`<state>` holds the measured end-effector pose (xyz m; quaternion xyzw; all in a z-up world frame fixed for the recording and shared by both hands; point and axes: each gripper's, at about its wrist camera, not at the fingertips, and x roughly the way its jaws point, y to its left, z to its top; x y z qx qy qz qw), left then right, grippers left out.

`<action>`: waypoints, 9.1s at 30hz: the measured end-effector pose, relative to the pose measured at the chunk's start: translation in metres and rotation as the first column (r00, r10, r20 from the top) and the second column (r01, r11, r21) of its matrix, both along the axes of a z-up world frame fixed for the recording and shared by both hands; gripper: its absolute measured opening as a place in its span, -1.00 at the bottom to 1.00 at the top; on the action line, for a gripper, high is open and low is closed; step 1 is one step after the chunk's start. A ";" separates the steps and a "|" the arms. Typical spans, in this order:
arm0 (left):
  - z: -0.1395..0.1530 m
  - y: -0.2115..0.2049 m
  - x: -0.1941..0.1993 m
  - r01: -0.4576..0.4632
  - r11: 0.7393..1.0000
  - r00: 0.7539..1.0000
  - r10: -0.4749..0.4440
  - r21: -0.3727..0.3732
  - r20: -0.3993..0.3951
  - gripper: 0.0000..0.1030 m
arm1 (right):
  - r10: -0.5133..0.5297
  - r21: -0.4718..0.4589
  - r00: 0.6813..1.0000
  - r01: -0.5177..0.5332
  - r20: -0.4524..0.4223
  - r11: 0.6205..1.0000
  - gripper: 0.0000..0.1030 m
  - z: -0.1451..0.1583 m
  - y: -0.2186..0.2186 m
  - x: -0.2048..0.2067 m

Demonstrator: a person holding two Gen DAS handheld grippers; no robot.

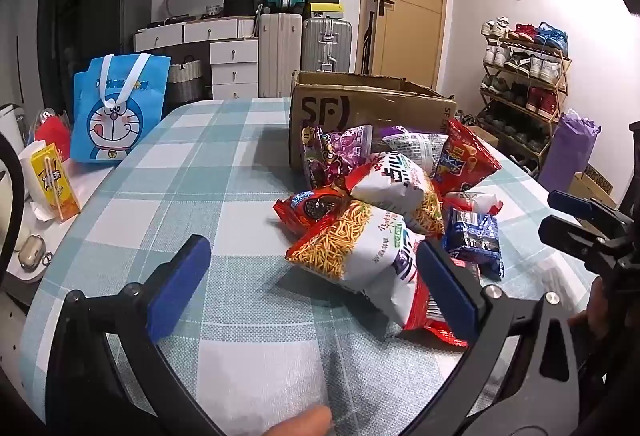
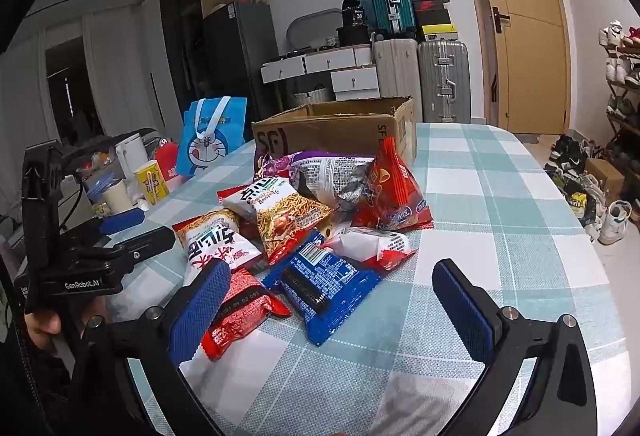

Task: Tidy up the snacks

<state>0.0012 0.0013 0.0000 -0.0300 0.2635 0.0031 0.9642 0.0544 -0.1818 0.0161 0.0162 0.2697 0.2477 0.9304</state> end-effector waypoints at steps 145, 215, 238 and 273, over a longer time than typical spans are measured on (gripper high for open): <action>-0.014 0.001 0.052 0.185 0.972 0.954 -0.212 -0.142 -0.213 0.22 | -0.050 -0.044 0.932 0.037 -0.359 0.998 -0.12 -0.036 0.020 0.055; 0.119 0.017 0.113 0.119 0.987 0.993 -0.117 -0.111 0.024 0.01 | 0.016 0.098 0.997 -0.009 -0.071 0.995 -0.12 0.092 0.015 0.110; 0.104 0.011 0.248 0.126 0.985 0.990 -0.132 -0.114 -0.049 0.02 | -0.004 0.038 0.991 0.009 -0.132 0.999 -0.12 0.076 0.043 0.203; 0.045 -0.013 0.315 0.136 0.987 0.975 -0.148 -0.081 -0.167 0.02 | 0.087 -0.023 0.970 -0.094 -0.226 0.995 -0.12 0.039 0.056 0.259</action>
